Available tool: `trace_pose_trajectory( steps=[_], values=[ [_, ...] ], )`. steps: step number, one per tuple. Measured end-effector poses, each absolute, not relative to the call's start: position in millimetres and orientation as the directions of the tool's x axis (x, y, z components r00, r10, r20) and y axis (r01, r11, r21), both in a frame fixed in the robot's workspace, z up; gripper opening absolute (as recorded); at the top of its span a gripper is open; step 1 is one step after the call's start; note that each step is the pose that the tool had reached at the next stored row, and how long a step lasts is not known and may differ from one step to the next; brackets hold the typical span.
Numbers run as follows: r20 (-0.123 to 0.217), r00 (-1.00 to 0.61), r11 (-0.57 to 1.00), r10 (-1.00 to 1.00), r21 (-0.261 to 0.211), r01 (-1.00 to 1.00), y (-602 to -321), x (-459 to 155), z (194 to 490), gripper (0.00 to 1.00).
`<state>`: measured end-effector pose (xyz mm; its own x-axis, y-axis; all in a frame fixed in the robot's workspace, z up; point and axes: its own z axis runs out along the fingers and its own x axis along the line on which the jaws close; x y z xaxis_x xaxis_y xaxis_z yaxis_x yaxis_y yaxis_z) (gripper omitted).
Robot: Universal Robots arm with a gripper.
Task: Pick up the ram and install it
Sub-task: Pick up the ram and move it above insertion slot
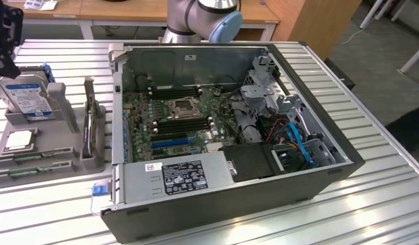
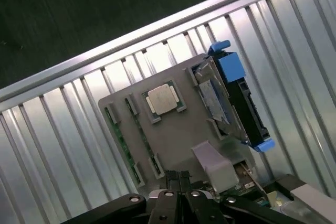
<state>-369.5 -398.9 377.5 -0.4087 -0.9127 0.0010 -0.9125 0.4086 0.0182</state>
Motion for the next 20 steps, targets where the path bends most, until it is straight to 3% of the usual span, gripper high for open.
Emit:
trace_pose_trajectory(
  steps=[20],
  values=[
    [0.018, -0.057, 0.057, -0.998, 0.016, -0.998, -398.9, -369.5, 377.2, 0.11]
  ],
)
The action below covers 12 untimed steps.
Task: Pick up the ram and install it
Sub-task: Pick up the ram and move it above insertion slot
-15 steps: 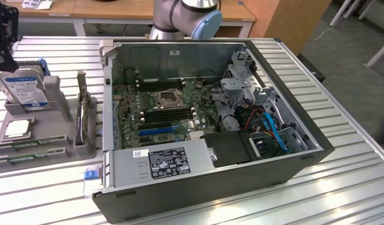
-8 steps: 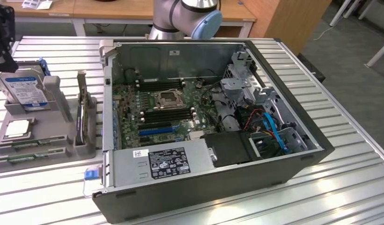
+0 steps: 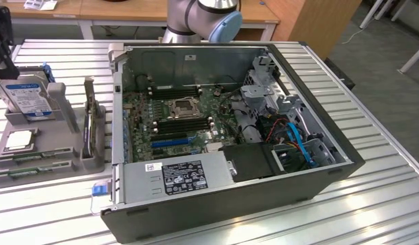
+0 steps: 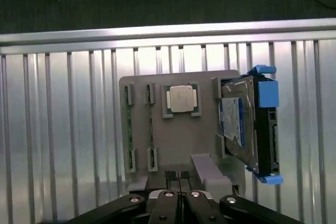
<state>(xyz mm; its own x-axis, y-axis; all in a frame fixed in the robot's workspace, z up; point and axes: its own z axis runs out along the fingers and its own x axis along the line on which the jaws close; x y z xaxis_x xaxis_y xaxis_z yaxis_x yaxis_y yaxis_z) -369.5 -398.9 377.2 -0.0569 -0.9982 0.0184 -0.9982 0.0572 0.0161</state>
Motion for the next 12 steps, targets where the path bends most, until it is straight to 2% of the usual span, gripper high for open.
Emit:
trace_pose_trajectory(
  steps=[5, 12],
  values=[
    [0.023, 0.028, -0.028, -0.999, 0.017, -0.999, -398.8, -369.6, 377.1, 0.11],
    [0.023, 0.030, -0.029, -0.999, 0.019, -0.999, -398.8, -369.7, 377.1, 0.11]
  ],
)
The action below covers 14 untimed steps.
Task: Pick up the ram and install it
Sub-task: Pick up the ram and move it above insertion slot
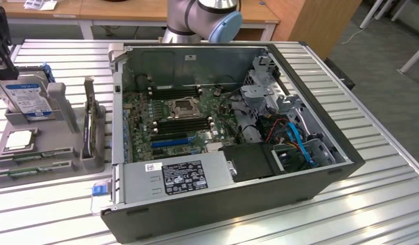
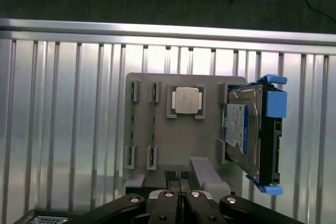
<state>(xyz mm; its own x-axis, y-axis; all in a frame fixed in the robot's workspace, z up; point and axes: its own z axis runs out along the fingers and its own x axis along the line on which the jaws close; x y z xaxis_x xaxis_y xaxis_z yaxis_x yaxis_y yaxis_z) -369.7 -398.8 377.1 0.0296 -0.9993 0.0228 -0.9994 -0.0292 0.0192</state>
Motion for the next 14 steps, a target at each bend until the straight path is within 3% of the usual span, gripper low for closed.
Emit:
trace_pose_trajectory(
  steps=[14],
  values=[
    [0.023, 0.030, -0.029, -0.999, 0.020, -0.999, -403, -370, 353, 0.11]
  ],
)
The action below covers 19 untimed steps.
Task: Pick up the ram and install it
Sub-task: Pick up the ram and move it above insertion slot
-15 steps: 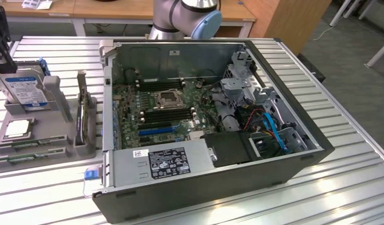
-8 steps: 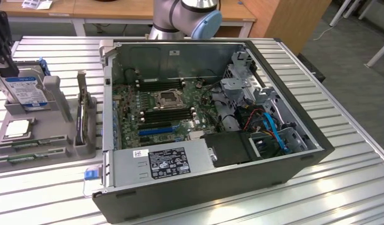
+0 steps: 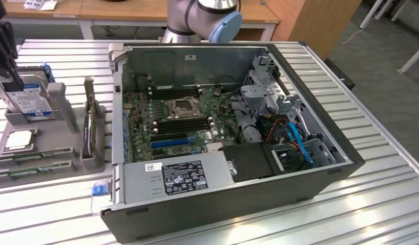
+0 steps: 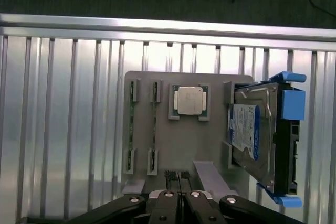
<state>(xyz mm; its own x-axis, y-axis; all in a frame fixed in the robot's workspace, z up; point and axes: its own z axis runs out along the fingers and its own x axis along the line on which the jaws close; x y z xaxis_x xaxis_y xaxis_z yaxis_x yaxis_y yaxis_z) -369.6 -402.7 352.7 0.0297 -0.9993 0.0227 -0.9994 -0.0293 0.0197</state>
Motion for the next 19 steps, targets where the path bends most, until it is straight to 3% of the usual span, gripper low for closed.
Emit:
trace_pose_trajectory(
  steps=[19],
  values=[
    [0.023, 0.030, -0.029, -0.999, 0.019, -0.999, -471, -370, 318, 0.11]
  ],
)
